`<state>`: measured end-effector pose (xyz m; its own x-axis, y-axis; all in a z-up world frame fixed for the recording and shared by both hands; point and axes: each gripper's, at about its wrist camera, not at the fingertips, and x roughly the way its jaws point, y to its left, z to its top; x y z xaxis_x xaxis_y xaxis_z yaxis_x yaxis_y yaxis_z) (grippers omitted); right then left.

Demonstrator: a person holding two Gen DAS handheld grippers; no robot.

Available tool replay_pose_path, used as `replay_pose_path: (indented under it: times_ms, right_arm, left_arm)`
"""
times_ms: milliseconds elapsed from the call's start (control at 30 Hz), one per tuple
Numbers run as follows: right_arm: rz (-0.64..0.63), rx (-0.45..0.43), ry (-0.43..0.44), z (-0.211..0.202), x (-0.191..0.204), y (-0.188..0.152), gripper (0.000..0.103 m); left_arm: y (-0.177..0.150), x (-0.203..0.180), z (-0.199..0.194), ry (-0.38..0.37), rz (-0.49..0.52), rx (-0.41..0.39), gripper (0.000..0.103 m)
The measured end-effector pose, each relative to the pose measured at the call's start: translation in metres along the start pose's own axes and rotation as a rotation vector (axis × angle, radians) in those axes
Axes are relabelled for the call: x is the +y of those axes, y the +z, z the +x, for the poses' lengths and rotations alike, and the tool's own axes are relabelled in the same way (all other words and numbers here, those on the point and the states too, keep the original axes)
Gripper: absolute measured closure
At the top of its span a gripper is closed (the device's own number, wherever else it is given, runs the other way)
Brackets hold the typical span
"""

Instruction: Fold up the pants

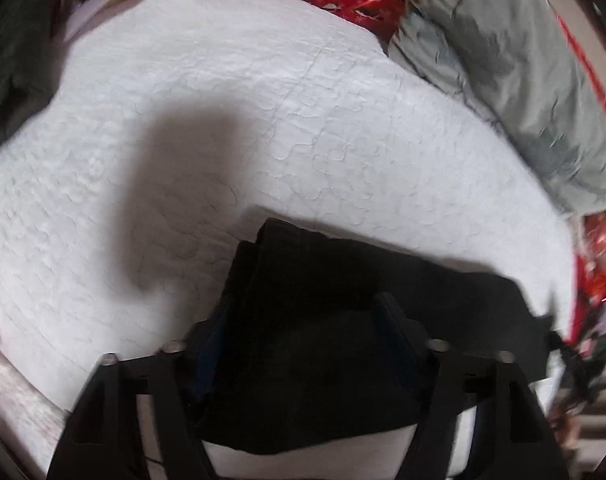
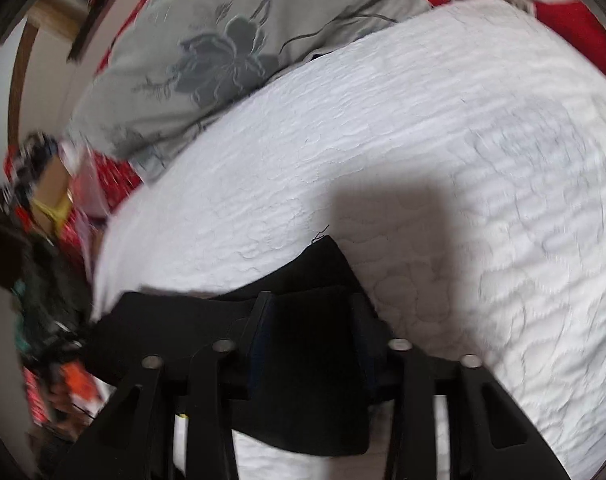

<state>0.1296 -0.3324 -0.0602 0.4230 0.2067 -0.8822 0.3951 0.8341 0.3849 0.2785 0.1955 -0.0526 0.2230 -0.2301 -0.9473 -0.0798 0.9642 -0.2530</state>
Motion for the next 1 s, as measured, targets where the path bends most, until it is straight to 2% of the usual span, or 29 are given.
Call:
replay_pose_path:
  times_ms: [33, 100, 133, 167, 200, 267, 367, 500, 567, 633, 700, 833, 1000]
  right_arm:
    - [-0.030, 0.013, -0.021, 0.002, 0.004, 0.003, 0.091]
    - [-0.075, -0.010, -0.027, -0.008, 0.015, 0.013, 0.093]
    - [-0.082, -0.055, 0.017, -0.020, 0.020, 0.018, 0.099]
    - [-0.096, -0.090, 0.044, -0.030, 0.024, 0.023, 0.100]
    - [-0.106, -0.103, 0.035, -0.034, 0.026, 0.026, 0.100]
    - [-0.108, -0.054, -0.046, -0.020, 0.019, 0.030, 0.100]
    - [-0.094, -0.002, -0.129, 0.002, 0.004, 0.021, 0.097]
    - [-0.027, -0.020, -0.109, -0.001, -0.007, 0.014, 0.092]
    - [0.001, -0.040, -0.077, -0.012, -0.011, 0.012, 0.082]
    - [0.012, -0.063, -0.047, -0.025, -0.013, 0.009, 0.076]
    - [0.017, -0.065, -0.023, -0.033, -0.010, 0.006, 0.072]
    - [0.053, -0.045, 0.019, -0.044, -0.016, -0.009, 0.063]
    - [0.119, -0.018, 0.050, -0.043, -0.026, -0.028, 0.063]
  left_arm:
    - [0.000, -0.001, -0.001, 0.007, 0.002, -0.008, 0.084]
    - [-0.003, 0.005, -0.013, -0.051, -0.053, -0.053, 0.086]
    - [-0.006, 0.005, -0.020, -0.027, -0.043, -0.107, 0.088]
    - [-0.009, 0.005, -0.020, 0.019, -0.024, -0.127, 0.089]
    - [-0.009, 0.008, -0.013, 0.062, -0.024, -0.114, 0.090]
    - [-0.009, 0.020, 0.004, 0.067, -0.074, -0.060, 0.090]
    - [-0.012, 0.032, 0.003, 0.019, -0.130, -0.069, 0.090]
    - [-0.012, 0.040, -0.008, -0.011, -0.158, -0.055, 0.083]
    - [-0.016, 0.046, -0.024, -0.028, -0.186, -0.085, 0.078]
    - [-0.021, 0.052, -0.041, -0.042, -0.207, -0.126, 0.052]
    - [-0.031, 0.058, -0.053, -0.065, -0.217, -0.154, 0.042]
    - [-0.061, 0.063, -0.058, -0.143, -0.226, -0.123, 0.041]
    - [-0.088, 0.063, -0.048, -0.238, -0.253, -0.087, 0.039]
